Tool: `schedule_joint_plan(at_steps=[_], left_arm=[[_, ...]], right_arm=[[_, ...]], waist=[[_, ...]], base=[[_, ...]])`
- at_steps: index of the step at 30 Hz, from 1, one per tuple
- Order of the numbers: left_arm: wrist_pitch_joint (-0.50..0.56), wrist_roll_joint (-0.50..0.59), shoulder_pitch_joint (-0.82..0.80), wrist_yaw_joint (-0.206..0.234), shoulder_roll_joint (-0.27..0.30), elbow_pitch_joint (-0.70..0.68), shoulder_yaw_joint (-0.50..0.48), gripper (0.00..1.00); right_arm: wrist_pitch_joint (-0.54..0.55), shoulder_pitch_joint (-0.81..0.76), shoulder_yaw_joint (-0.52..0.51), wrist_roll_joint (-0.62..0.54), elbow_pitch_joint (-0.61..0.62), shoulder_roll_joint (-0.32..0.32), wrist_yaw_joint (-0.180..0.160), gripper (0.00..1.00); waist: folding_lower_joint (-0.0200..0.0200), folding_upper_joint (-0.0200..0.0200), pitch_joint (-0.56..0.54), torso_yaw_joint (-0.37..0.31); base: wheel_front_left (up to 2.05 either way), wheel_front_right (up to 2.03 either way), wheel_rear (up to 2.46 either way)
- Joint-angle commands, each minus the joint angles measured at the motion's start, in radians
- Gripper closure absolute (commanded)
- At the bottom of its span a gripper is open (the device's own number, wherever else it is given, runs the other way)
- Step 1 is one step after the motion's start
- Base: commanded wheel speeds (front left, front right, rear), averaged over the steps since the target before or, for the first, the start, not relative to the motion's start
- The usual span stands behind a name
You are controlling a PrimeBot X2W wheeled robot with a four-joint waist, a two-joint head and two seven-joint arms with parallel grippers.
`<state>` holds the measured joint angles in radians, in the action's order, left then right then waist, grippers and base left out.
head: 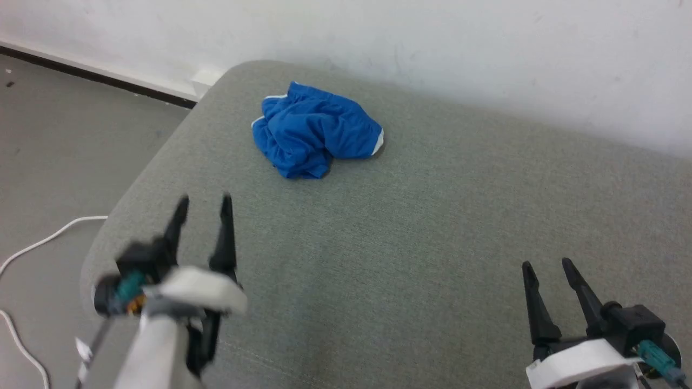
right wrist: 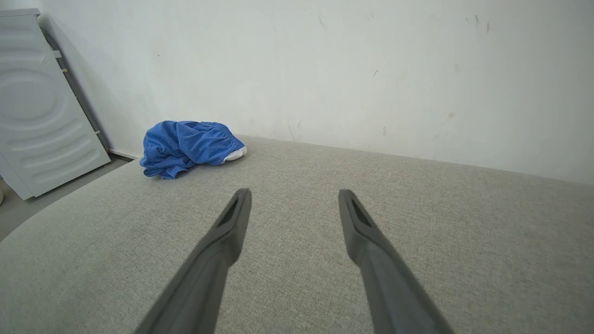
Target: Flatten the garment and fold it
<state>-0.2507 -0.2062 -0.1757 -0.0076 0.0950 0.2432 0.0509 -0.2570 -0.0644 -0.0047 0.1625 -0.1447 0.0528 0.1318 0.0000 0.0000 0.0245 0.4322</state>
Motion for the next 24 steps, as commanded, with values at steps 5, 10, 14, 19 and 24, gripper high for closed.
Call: schedule_joint_plan(at_steps=[5, 10, 14, 19, 24], left_arm=[[0.095, -0.117, -0.312, -0.059, 0.061, 0.16, -0.076, 0.0], [0.24, -0.205, -0.501, -0.09, 0.124, 0.285, -0.112, 0.0], [0.393, -0.264, -0.623, -0.097, 0.172, 0.348, -0.13, 0.0], [0.531, -0.286, -0.704, -0.094, 0.225, 0.402, -0.127, 0.0], [0.659, -0.297, -0.722, -0.09, 0.23, 0.447, -0.099, 0.0]], right_arm=[[0.003, 0.072, -0.004, -0.055, 0.026, -0.003, -0.001, 0.0], [0.024, 0.122, -0.013, -0.088, 0.061, -0.003, -0.001, 0.0], [0.037, 0.154, -0.043, -0.107, 0.1, -0.003, -0.001, 0.0], [0.038, 0.168, -0.073, -0.112, 0.121, -0.003, -0.001, 0.0], [0.034, 0.172, -0.092, -0.116, 0.132, -0.003, -0.001, 0.0]], waist=[[0.0, 0.0, 0.132, -0.103], [0.0, 0.0, 0.226, -0.186], [0.0, 0.0, 0.323, -0.254], [0.0, 0.0, 0.403, -0.309], [0.0, 0.0, 0.44, -0.324]], base=[[0.0, 0.0, 0.0], [0.0, 0.0, 0.0], [0.0, 0.0, 0.0], [0.0, 0.0, 0.0], [0.0, 0.0, 0.0]])
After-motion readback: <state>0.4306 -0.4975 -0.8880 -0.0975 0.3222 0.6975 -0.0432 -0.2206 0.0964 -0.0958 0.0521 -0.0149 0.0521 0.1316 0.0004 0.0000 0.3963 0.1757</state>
